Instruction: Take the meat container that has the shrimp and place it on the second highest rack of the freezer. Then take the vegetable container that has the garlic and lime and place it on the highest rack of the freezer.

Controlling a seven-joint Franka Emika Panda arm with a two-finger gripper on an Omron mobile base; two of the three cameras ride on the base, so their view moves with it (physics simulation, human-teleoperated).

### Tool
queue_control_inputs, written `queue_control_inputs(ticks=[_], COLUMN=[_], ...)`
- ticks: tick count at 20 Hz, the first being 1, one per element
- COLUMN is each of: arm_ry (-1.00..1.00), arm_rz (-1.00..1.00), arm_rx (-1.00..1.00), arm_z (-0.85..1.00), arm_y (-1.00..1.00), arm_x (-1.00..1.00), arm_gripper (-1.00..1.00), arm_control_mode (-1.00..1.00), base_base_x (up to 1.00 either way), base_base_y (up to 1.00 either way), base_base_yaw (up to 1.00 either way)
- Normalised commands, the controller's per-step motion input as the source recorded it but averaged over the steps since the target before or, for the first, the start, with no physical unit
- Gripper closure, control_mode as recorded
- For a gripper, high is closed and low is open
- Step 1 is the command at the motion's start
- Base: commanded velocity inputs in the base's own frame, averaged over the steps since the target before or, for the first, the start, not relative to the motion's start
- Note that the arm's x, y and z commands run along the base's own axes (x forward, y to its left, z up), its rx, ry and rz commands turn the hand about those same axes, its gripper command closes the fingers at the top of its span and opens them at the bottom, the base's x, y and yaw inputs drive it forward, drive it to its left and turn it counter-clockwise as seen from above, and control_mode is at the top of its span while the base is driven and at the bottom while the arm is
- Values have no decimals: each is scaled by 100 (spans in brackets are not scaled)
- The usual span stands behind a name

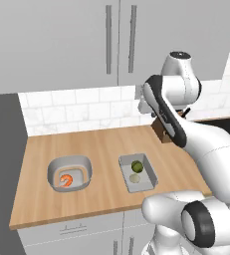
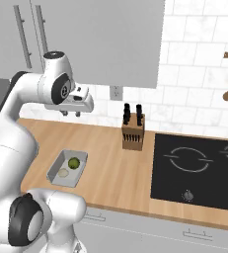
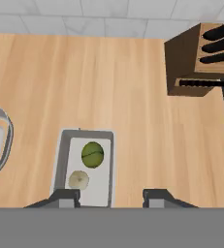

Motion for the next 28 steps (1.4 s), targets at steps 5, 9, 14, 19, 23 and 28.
queue_control_inputs(ticks=[5, 9, 14, 19, 23, 28], arm_ry=[-4, -2, 12, 10, 16, 27], arm_rz=[-5, -29, -18, -5, -2, -5], arm_rx=[5, 22, 11, 1, -1, -3], arm_z=[-20, -78, -92, -35, -13, -52], arm_y=[-4, -2, 63, 98, 100, 100], arm_x=[-22, -9, -42, -30, -2, 10], arm_gripper=[-100, -100, -100, -100, -100, -100], arm_control_mode=[-100, -100, -100, -100, -100, -100], base_base_x=[0, 0, 0, 0, 0, 0], base_base_y=[0, 0, 0, 0, 0, 0], base_base_yaw=[0, 0, 0, 0, 0, 0])
